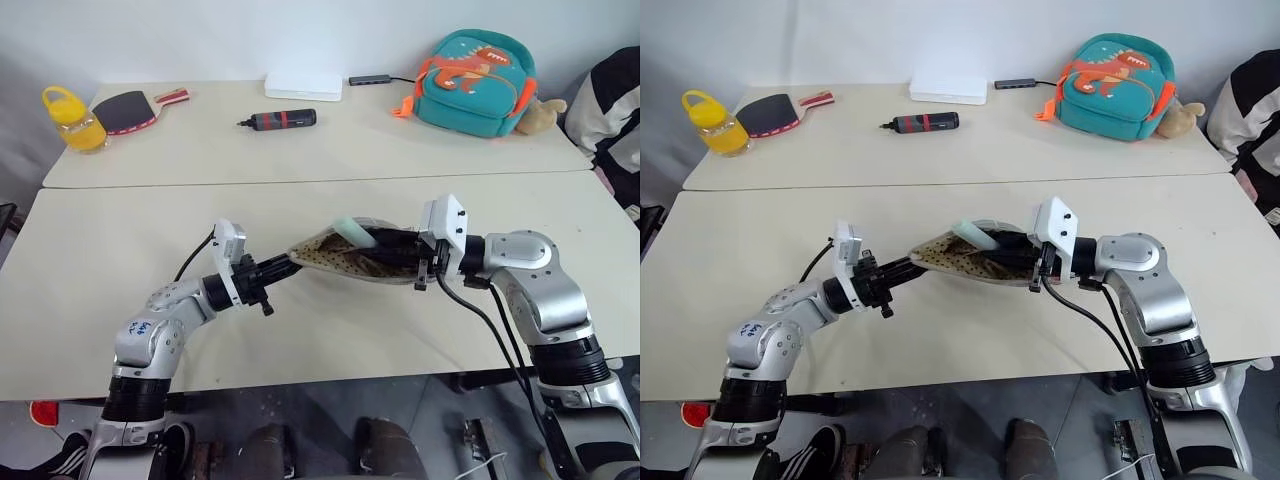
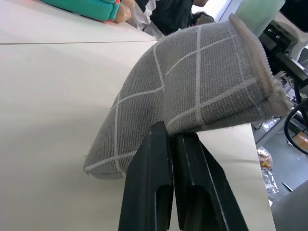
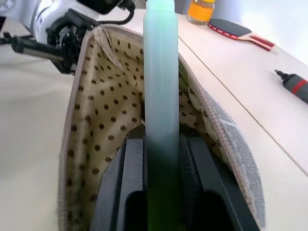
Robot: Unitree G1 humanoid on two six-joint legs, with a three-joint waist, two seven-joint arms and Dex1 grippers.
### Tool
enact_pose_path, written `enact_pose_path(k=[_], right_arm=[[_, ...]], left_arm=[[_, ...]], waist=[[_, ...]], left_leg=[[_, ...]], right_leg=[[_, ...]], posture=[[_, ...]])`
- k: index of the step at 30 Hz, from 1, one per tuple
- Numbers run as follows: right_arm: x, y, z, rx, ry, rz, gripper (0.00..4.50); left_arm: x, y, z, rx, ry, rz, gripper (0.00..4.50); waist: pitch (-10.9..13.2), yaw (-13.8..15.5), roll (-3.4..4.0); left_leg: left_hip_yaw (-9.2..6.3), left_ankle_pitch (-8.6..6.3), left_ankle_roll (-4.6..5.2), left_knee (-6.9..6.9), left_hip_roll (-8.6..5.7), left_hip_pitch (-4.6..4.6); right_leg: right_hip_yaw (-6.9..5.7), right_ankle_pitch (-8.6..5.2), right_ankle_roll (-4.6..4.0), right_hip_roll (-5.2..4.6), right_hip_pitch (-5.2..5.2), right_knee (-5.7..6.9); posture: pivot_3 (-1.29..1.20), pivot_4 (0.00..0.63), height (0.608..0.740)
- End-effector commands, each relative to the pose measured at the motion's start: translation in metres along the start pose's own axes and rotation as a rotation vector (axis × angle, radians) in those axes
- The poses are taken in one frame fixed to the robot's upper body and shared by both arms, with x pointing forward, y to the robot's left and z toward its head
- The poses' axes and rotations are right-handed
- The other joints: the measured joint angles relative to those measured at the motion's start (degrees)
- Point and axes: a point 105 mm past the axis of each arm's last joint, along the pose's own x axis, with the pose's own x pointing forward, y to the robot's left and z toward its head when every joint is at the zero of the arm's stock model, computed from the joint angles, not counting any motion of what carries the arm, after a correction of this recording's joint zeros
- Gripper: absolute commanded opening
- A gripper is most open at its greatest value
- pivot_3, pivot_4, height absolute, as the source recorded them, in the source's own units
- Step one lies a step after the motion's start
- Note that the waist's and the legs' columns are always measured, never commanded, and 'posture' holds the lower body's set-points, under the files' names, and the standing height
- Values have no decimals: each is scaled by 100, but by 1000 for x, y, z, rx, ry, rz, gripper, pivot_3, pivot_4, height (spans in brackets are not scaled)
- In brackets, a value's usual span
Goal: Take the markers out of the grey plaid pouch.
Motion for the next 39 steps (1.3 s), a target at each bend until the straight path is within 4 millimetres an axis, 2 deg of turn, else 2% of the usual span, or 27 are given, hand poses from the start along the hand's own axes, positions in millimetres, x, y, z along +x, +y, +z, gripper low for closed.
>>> enact_pose_path(k=[1,4,12,17,26,39], right_arm=[[-7,-3,15,-94,-19,-17,1443],[-6,3,7,-111,19,10,2428],[-2,10,7,-131,26,46,2428],[-1,9,-12,-235,183,70,2428],[7,0,-13,-286,292,55,2428],[32,-2,-30,-373,417,44,2428]], left_arm=[[-2,1,2,12,-3,23,0],[-2,0,2,11,-3,23,0],[-3,0,1,8,2,24,0],[-1,-1,2,13,0,19,0],[1,-4,-2,17,5,13,0],[5,-9,-2,5,-2,2,0]], waist=[[0,2,0],[0,9,0],[0,3,0],[0,15,0],[0,0,0],[0,-4,0]], left_leg=[[0,0,0,0,0,0],[0,0,0,0,0,0],[1,0,0,0,0,1],[1,0,0,1,-1,0],[1,0,0,1,0,0],[1,0,0,2,1,0]], right_leg=[[0,0,0,0,0,-2],[0,0,0,0,0,-1],[0,0,0,0,0,0],[0,0,0,0,0,-2],[0,0,0,0,-1,0],[0,0,0,0,-1,2]], posture=[[0,150,740],[0,150,740],[0,150,740],[0,150,740],[0,150,740],[0,150,740]])
